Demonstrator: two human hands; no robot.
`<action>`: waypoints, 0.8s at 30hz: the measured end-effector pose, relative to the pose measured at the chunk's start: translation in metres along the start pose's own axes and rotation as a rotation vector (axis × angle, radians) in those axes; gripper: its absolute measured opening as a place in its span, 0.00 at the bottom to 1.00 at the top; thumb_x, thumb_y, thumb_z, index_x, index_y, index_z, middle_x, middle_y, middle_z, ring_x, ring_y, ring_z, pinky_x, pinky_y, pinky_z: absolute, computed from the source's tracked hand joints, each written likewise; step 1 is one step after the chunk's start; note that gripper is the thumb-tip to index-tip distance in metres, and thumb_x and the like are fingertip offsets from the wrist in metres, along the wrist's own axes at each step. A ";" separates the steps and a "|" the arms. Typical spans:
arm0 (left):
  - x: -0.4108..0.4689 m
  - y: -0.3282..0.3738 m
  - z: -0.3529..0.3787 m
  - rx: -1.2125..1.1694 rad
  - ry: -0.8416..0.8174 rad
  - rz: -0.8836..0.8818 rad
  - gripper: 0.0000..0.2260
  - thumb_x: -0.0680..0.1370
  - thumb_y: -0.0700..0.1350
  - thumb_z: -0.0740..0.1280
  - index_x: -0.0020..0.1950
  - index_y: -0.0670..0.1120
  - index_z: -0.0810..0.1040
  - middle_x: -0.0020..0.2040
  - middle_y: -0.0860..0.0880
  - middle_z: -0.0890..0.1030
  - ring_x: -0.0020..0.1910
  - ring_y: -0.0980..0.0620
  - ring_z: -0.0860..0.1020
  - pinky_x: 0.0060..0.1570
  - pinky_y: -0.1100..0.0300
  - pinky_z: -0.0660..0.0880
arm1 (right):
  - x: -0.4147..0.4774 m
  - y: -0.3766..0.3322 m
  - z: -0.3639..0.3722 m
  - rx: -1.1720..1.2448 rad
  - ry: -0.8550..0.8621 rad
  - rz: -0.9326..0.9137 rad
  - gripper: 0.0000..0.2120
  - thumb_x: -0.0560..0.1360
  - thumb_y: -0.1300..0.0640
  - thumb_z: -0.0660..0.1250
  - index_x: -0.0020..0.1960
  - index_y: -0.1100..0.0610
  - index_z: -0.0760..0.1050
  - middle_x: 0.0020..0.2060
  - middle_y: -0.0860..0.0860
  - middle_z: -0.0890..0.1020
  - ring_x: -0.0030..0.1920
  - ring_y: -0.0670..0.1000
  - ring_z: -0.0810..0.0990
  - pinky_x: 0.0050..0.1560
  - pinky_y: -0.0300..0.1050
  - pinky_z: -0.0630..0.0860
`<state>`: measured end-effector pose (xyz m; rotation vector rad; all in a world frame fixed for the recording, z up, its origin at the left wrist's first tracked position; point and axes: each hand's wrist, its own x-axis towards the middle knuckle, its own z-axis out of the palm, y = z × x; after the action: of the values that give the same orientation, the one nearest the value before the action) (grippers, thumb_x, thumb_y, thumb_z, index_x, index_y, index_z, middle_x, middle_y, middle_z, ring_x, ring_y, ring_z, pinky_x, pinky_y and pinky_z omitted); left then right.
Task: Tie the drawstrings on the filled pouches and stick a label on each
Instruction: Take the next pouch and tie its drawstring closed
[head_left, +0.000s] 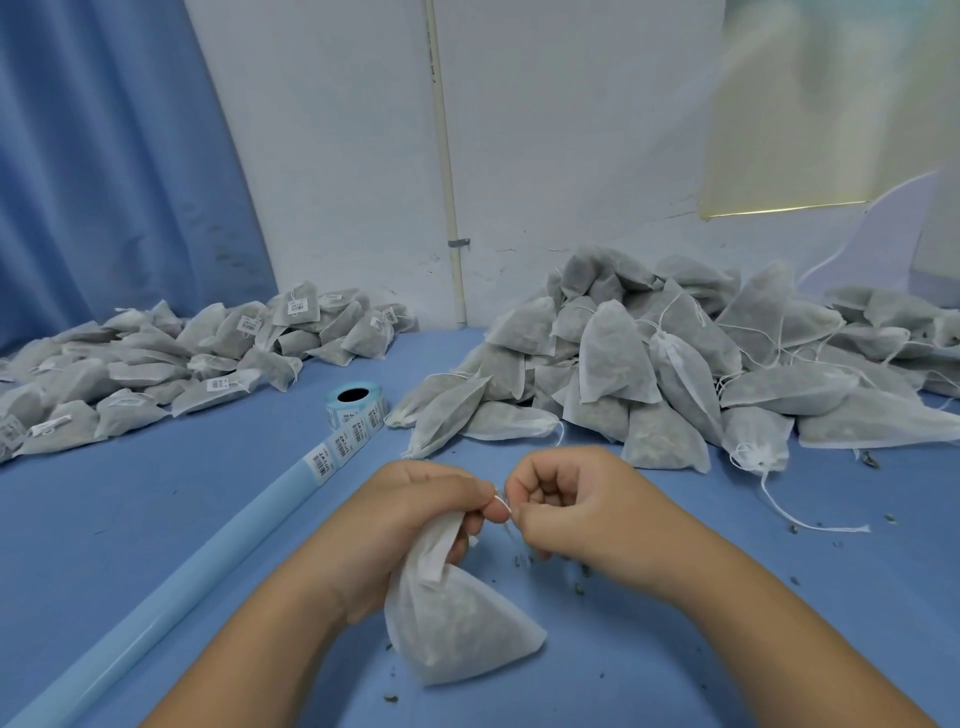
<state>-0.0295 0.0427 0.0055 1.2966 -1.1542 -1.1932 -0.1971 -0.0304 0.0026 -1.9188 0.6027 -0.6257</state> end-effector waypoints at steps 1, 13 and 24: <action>0.001 -0.001 0.001 0.018 0.023 0.009 0.09 0.62 0.46 0.73 0.34 0.41 0.84 0.30 0.46 0.75 0.23 0.54 0.70 0.23 0.66 0.66 | 0.001 0.002 -0.001 -0.009 0.005 0.005 0.03 0.63 0.56 0.64 0.34 0.51 0.76 0.26 0.47 0.74 0.29 0.44 0.74 0.34 0.40 0.69; 0.003 -0.004 0.002 -0.032 0.088 0.079 0.07 0.67 0.46 0.70 0.32 0.44 0.81 0.28 0.48 0.72 0.24 0.54 0.69 0.24 0.66 0.66 | 0.004 0.008 0.002 0.089 0.077 -0.057 0.02 0.71 0.53 0.73 0.42 0.50 0.82 0.36 0.49 0.84 0.33 0.46 0.80 0.32 0.33 0.72; 0.007 -0.013 0.008 0.506 0.356 0.240 0.10 0.76 0.48 0.68 0.35 0.55 0.83 0.24 0.57 0.72 0.23 0.58 0.67 0.26 0.68 0.63 | 0.009 0.016 0.012 -0.185 0.322 0.008 0.04 0.69 0.54 0.72 0.37 0.48 0.79 0.30 0.43 0.81 0.27 0.42 0.76 0.33 0.41 0.75</action>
<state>-0.0371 0.0357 -0.0086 1.6096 -1.3416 -0.4771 -0.1848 -0.0350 -0.0150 -2.0001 0.8974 -0.9096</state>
